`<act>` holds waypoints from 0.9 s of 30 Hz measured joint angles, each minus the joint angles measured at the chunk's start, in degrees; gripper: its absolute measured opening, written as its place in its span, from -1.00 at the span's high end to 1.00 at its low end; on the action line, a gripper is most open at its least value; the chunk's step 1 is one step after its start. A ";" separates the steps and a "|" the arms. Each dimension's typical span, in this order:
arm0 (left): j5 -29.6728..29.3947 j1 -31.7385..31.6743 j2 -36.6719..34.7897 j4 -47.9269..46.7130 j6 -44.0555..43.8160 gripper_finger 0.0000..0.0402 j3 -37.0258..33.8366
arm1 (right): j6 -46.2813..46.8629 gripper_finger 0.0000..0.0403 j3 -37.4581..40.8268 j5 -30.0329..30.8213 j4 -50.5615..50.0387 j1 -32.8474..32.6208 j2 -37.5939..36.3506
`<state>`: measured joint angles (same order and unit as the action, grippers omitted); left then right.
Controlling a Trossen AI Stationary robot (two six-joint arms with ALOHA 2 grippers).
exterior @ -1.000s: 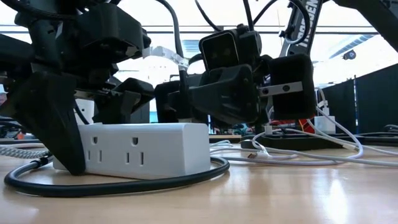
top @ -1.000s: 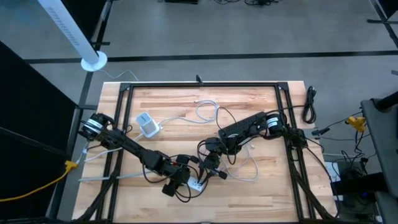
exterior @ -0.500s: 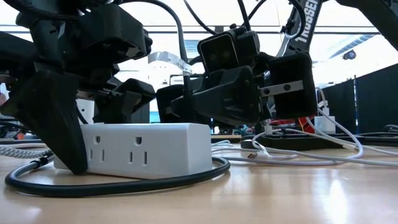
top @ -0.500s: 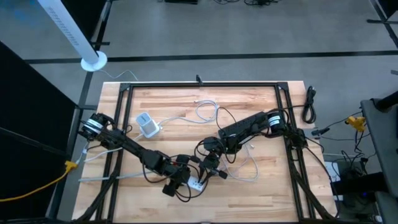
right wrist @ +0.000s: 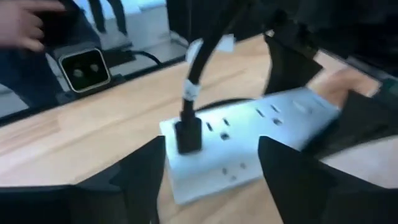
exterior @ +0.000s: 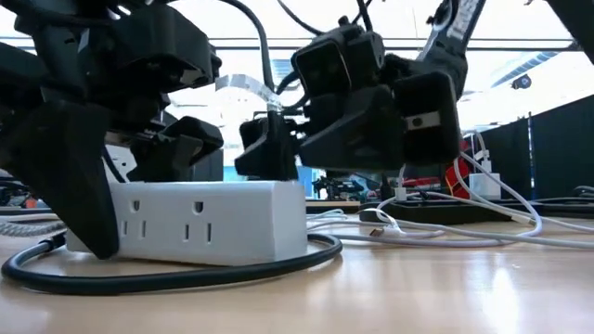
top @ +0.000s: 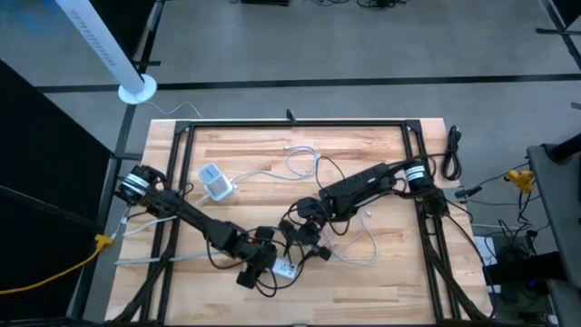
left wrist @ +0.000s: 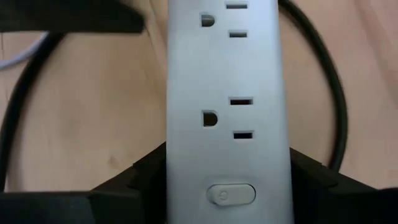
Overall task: Insert USB
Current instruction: Insert the black charger cable into the bottom white outlet extension
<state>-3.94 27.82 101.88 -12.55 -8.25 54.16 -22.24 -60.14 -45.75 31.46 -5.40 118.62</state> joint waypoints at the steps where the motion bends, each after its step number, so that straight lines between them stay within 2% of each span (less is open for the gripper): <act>1: -0.09 0.11 -0.23 -0.73 -0.09 -0.02 0.49 | -1.03 -0.27 0.02 0.69 -2.56 -0.11 -1.48; 7: -2.60 1.49 -3.23 -8.92 -6.54 -0.02 2.33 | -2.35 -0.33 0.03 4.86 -14.35 -0.21 -10.97; 13: -7.21 6.56 -8.11 -14.40 -16.10 -0.02 2.39 | 1.26 -0.20 0.13 7.03 -26.24 -0.50 -19.52; 16: -11.22 10.34 -10.24 -17.84 -21.73 -0.02 2.38 | 6.09 -0.13 0.17 7.30 -30.23 -1.34 -22.59; 22: -17.71 19.38 -11.19 -20.33 -33.06 -0.02 2.16 | 17.08 -0.03 0.53 9.57 -32.69 -7.66 -24.01; 27: -20.37 26.63 -11.27 -23.32 -44.78 -0.02 1.47 | 24.99 0.03 0.63 18.89 -32.40 -15.20 -23.69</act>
<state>-24.32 54.45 90.61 -35.87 -53.03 55.63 2.75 -59.51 -26.85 -0.94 -20.60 94.94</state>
